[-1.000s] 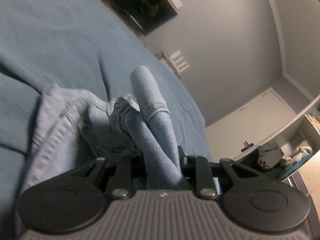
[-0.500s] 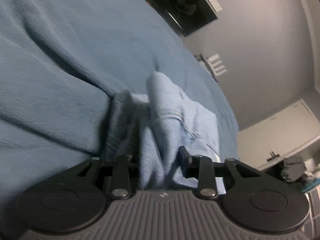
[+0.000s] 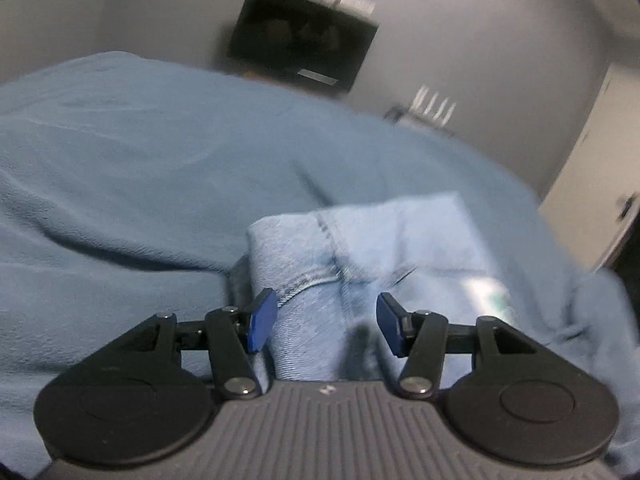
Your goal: Fold large clothes
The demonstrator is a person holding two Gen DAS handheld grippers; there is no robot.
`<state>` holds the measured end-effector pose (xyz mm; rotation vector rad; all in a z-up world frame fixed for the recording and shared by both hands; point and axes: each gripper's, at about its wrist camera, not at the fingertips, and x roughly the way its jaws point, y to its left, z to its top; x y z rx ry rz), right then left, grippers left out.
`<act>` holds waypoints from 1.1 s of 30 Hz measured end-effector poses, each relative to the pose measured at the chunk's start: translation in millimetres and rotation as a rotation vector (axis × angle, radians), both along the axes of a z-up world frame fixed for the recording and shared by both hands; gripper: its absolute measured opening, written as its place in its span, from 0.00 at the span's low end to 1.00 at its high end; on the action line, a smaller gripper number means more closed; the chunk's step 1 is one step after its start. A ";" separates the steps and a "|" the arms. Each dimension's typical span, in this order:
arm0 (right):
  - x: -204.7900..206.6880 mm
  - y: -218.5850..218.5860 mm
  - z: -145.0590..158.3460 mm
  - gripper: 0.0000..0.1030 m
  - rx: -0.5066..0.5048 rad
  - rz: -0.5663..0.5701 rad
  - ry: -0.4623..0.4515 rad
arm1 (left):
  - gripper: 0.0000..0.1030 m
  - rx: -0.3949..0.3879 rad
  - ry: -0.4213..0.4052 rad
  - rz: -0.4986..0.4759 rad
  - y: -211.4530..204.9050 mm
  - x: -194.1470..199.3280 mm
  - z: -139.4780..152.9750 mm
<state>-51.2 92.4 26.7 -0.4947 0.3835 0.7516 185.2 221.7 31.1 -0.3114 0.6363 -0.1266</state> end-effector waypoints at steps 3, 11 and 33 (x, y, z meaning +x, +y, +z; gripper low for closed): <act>-1.4 -2.5 3.1 0.44 0.024 0.017 0.022 | 0.51 0.036 0.100 0.043 2.8 2.0 -19.9; 2.5 -69.4 36.3 0.59 0.247 -0.056 0.108 | 0.53 -0.041 0.144 0.062 16.3 1.7 -29.1; 35.0 -125.6 -13.8 0.38 0.157 -0.265 0.174 | 0.59 -0.240 -0.003 0.046 30.5 -36.6 -2.4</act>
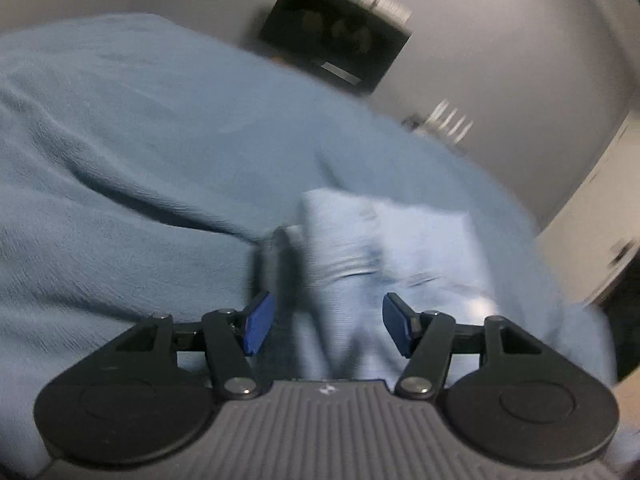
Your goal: Fold large clothes
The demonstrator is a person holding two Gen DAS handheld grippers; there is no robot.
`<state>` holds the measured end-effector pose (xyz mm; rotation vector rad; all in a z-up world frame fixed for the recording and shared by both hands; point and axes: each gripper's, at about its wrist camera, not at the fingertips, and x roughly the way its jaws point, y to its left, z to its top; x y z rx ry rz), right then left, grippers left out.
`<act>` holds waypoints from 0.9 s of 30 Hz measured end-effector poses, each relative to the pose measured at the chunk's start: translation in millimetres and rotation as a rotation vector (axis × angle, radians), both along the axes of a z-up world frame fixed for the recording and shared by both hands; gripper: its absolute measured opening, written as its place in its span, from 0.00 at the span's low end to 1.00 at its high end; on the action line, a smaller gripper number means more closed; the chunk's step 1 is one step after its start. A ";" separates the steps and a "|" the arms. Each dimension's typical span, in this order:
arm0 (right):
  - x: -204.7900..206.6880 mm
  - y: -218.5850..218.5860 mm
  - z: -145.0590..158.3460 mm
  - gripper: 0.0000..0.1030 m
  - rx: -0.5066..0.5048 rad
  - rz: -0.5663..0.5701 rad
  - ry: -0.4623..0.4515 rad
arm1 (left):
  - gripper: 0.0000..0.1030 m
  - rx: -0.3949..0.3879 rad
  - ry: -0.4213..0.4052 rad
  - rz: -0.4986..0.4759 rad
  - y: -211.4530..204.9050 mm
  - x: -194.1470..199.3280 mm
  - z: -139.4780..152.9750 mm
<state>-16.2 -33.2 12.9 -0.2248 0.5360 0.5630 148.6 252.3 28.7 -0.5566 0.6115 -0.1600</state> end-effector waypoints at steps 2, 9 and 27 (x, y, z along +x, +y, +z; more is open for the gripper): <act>-1.6 0.0 -1.8 0.38 0.001 0.001 -0.012 | 0.75 -0.110 -0.039 -0.040 -2.9 -14.5 10.0; -2.9 -4.4 -3.3 0.39 0.039 -0.002 -0.007 | 0.96 0.230 0.089 -0.104 -62.0 -39.0 34.4; -15.5 -40.5 20.7 0.79 0.224 -0.078 0.053 | 0.95 0.072 0.363 -0.058 -5.1 -54.8 -30.9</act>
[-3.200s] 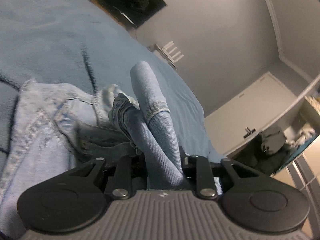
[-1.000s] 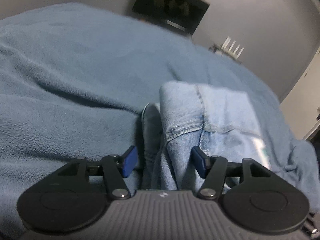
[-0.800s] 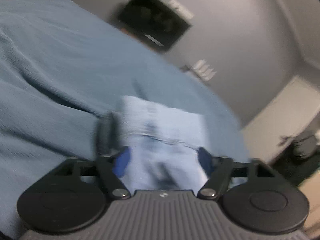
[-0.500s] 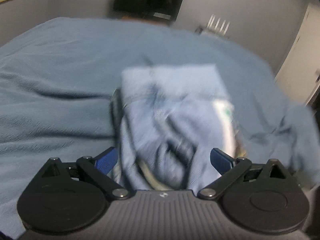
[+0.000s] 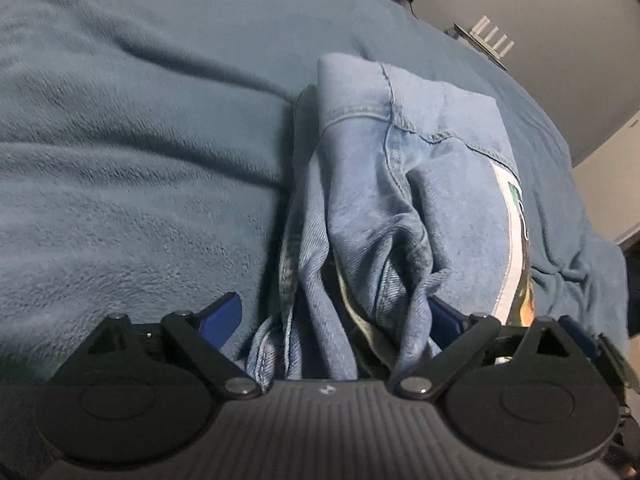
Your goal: Fold large clothes
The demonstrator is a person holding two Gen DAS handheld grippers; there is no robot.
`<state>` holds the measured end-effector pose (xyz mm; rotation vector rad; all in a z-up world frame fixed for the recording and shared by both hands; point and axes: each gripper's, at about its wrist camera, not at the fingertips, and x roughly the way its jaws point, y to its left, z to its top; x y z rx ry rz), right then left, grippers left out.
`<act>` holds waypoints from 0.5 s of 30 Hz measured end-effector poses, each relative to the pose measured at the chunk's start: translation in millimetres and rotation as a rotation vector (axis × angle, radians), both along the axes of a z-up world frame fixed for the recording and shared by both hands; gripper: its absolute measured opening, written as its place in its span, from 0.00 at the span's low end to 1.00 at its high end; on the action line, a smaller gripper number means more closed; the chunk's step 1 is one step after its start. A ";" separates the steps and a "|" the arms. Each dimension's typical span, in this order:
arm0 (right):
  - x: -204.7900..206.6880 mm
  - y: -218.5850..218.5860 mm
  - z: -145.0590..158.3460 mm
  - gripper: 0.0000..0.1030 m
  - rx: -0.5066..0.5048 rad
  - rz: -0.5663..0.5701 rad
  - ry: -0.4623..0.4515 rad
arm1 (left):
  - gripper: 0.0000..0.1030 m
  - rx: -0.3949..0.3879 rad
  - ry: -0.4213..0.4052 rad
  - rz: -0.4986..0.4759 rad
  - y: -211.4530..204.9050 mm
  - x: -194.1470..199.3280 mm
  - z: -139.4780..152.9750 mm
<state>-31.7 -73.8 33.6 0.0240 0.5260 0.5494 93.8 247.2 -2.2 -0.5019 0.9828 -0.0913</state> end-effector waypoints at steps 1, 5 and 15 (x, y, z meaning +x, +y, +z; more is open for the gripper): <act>2.2 -3.2 -0.6 0.79 0.018 -0.002 0.021 | 0.95 -0.023 0.012 -0.010 1.9 1.6 -2.9; 16.6 -18.7 -7.1 0.85 0.123 -0.021 0.135 | 0.94 -0.111 0.052 -0.068 13.1 4.9 -8.2; 108.4 -81.9 -28.2 0.97 0.550 -0.150 0.455 | 0.78 -0.183 0.027 -0.111 19.6 9.7 -9.7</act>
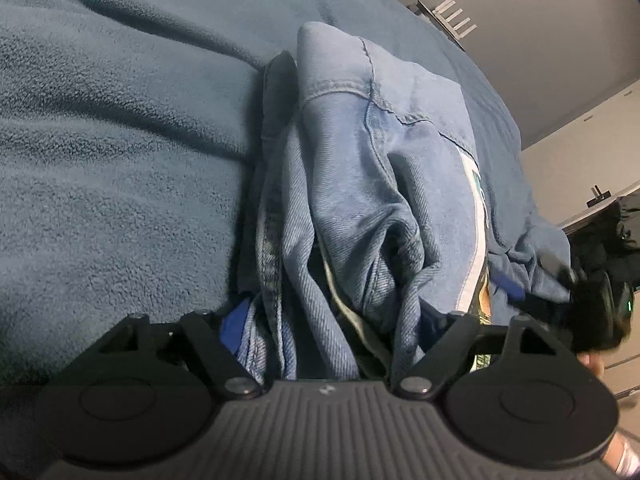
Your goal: Fold large clothes
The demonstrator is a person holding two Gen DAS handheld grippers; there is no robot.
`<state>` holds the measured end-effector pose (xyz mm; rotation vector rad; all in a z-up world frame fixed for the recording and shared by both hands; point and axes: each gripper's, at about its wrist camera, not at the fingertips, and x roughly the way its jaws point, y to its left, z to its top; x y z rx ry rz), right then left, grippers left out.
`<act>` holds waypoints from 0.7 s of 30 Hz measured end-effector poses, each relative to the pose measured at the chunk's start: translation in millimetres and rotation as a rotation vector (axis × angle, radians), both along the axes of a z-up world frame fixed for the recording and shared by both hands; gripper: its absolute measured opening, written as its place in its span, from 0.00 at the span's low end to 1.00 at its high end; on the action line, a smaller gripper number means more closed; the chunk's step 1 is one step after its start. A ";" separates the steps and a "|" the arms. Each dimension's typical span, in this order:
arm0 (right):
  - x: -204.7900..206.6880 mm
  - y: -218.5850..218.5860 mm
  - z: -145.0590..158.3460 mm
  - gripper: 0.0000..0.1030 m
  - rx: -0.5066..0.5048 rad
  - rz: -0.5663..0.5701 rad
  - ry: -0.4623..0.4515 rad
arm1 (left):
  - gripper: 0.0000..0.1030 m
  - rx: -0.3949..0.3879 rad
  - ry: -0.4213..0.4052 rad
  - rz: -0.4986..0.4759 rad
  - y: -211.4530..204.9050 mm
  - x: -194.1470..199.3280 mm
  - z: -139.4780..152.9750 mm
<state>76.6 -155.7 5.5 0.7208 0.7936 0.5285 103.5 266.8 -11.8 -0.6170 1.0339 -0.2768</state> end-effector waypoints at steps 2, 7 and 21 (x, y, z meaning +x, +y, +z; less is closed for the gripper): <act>19.8 2.2 -2.1 0.97 -0.024 0.012 0.002 | 0.78 -0.006 0.003 0.000 -0.6 1.5 0.3; 68.5 13.3 -14.3 0.97 0.029 0.047 0.043 | 0.78 -0.029 0.018 -0.004 2.2 4.3 -3.0; 187.7 30.2 -68.3 1.00 0.193 0.138 0.025 | 0.78 -0.048 0.028 -0.012 -0.6 13.2 -8.4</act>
